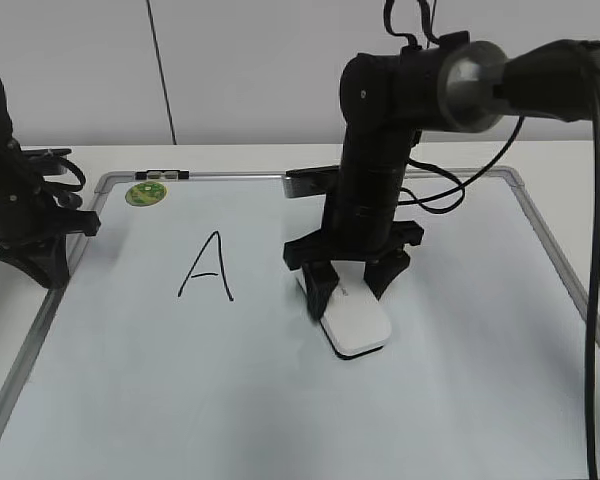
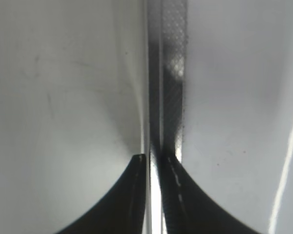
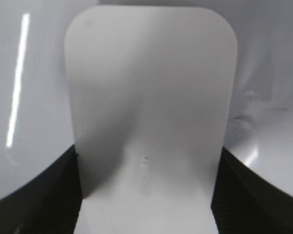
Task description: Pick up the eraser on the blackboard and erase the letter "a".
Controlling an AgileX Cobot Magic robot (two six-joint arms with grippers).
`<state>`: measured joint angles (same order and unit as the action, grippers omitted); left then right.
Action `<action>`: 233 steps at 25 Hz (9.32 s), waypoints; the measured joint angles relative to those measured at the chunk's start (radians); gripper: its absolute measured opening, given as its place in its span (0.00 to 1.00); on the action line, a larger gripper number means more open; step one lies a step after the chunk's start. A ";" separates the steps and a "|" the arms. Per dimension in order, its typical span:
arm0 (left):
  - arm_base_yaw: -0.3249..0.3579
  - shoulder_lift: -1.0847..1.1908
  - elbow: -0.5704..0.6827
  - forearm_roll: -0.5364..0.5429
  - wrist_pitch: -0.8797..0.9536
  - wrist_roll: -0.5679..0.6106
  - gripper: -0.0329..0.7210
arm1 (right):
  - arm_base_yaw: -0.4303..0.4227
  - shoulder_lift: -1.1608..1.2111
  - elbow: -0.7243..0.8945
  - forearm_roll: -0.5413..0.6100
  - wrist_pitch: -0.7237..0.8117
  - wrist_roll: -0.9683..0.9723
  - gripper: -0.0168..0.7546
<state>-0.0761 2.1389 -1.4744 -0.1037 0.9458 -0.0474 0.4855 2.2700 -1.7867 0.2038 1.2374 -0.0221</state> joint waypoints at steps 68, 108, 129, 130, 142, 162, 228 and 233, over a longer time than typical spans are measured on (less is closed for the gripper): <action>0.000 0.000 0.000 -0.001 0.002 0.002 0.18 | -0.418 -0.421 0.636 -0.194 -0.155 0.088 0.70; 0.000 0.000 0.000 -0.004 0.003 0.002 0.18 | -0.486 -0.161 0.254 -0.156 -0.038 0.022 0.70; 0.000 -0.022 -0.033 0.033 0.041 0.002 0.44 | -0.486 -0.162 0.138 -0.156 -0.031 0.022 0.88; 0.000 -0.041 -0.046 0.053 0.047 -0.002 0.54 | -0.486 -0.169 0.138 -0.156 -0.031 0.022 0.88; 0.000 -0.257 -0.063 0.182 0.233 -0.054 0.80 | -0.486 -0.329 0.144 -0.155 -0.023 0.049 0.82; -0.137 -1.058 0.442 0.301 0.252 -0.131 0.57 | -0.375 -1.120 0.772 -0.120 -0.065 0.089 0.70; -0.187 -1.861 0.962 0.315 0.157 -0.148 0.46 | -0.390 -2.285 1.299 -0.173 -0.099 0.032 0.70; -0.152 -1.904 0.962 0.313 0.157 -0.148 0.46 | -0.390 -2.285 1.299 -0.173 -0.099 0.032 0.70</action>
<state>-0.2280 0.2348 -0.5126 0.2095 1.1031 -0.1951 0.0952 -0.0154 -0.4876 0.0312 1.1382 0.0100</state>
